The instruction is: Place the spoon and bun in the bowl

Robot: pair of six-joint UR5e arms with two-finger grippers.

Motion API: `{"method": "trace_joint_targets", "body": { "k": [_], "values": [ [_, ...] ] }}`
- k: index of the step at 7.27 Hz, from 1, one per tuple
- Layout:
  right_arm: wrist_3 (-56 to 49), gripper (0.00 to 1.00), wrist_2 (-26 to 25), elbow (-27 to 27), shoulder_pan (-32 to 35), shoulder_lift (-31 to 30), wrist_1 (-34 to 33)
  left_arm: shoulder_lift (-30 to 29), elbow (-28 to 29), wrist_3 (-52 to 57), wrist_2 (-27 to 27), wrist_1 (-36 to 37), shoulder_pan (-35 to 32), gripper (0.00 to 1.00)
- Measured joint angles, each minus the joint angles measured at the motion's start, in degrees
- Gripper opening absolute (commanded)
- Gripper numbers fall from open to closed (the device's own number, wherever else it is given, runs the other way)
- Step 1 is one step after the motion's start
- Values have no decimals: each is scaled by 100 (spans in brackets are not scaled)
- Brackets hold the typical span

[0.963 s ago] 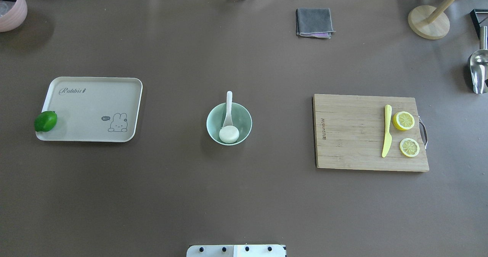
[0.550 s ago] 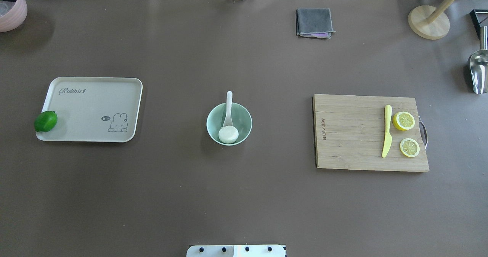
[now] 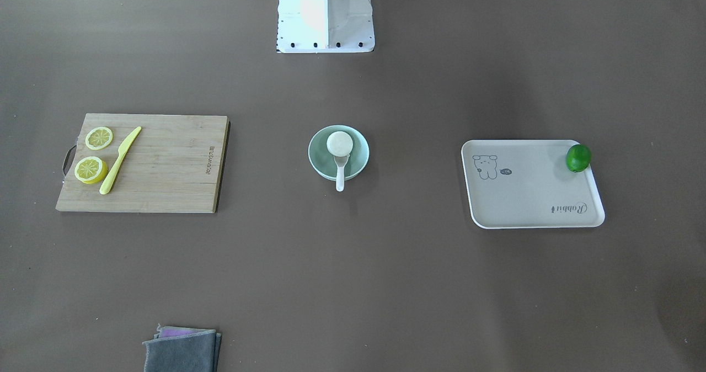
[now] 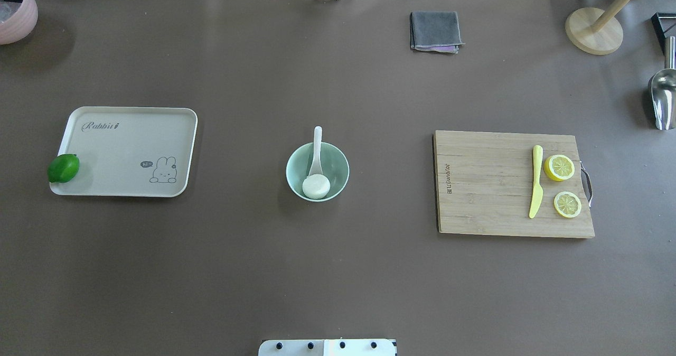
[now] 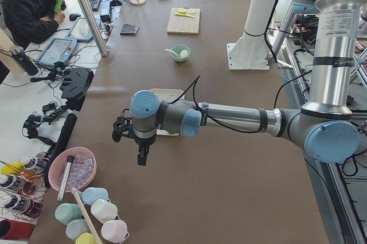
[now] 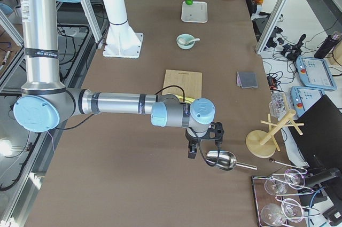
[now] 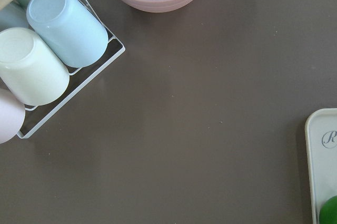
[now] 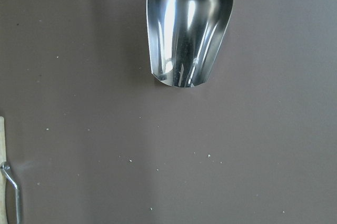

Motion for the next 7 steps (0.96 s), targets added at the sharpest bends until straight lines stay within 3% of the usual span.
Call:
{"method": "trace_joint_targets", "body": {
  "k": [7],
  "values": [
    [4, 100, -2, 123, 35, -55, -2, -66, 27, -85, 6, -6, 159, 98]
  ]
}}
